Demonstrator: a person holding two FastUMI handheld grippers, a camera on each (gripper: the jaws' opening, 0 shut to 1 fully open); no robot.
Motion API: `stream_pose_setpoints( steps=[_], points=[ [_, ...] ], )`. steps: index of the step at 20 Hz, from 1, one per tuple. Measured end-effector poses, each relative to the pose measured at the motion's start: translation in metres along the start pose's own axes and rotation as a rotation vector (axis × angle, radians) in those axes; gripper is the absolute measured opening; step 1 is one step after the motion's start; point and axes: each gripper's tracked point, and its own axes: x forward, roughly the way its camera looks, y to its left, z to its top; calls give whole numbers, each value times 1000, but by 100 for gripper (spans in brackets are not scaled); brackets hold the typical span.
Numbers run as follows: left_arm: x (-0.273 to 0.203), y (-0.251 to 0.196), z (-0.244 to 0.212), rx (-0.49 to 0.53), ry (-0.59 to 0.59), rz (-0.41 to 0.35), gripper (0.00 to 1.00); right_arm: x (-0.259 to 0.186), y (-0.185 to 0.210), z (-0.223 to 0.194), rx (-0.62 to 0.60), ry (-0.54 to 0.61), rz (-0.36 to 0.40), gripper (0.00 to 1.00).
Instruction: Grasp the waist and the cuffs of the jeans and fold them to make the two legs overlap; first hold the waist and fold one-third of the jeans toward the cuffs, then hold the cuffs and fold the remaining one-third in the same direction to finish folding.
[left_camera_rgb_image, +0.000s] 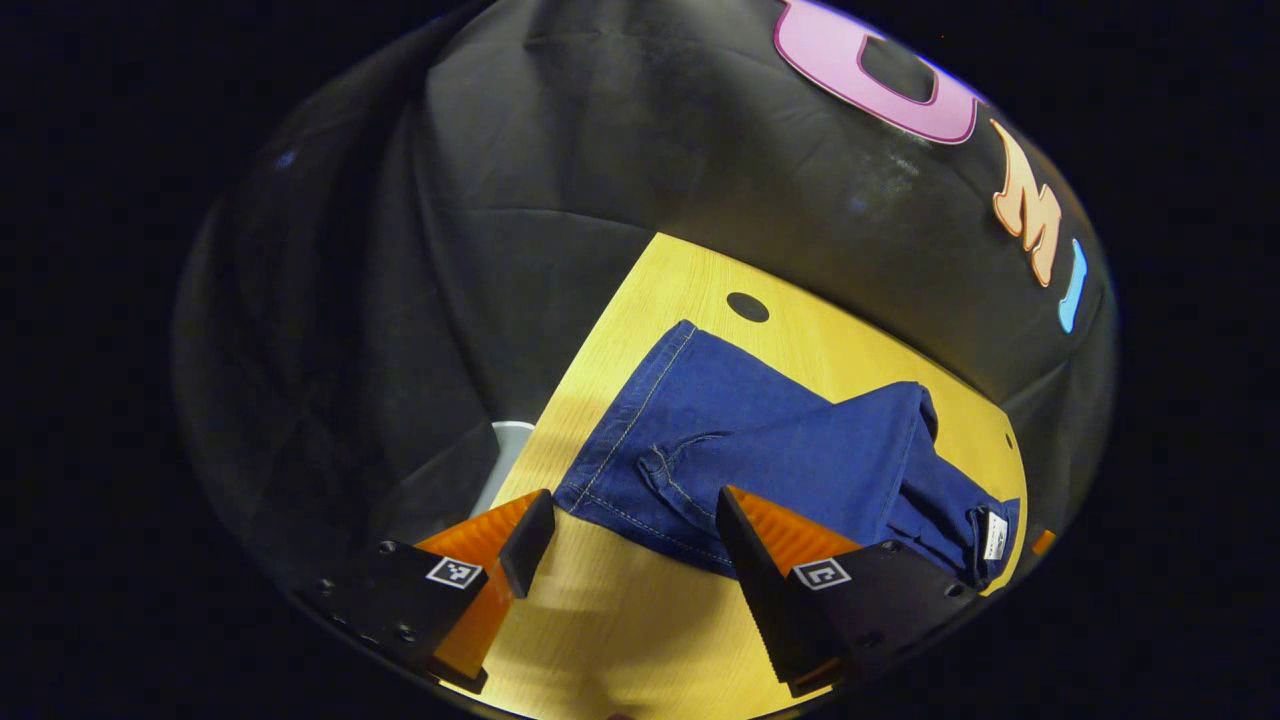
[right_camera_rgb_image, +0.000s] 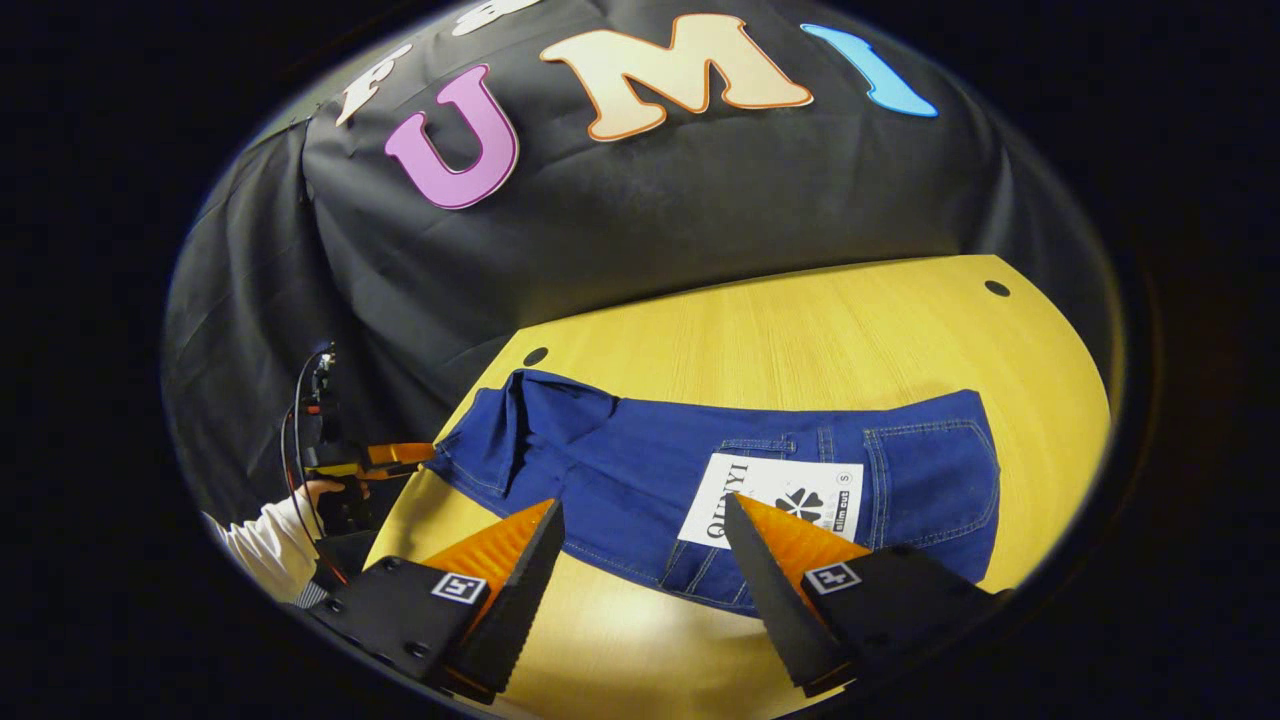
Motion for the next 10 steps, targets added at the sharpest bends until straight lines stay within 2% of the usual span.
stream_pose_setpoints(
  steps=[1, 2, 7, 10],
  points=[
    [1, 1, 0, -2, 2, 2, 96, -1, -4, 2, 3, -2, -8, 87],
    [5, 2, 0, -2, 2, 5, 96, -5, -8, 2, 7, -3, -21, 96],
    [12, 6, 3, -7, -8, 11, 96, -17, -34, 14, 38, -38, -85, 95],
    [14, 16, 1, 40, 6, 58, 84, -18, -46, 16, 75, -42, -109, 95]
  ],
)
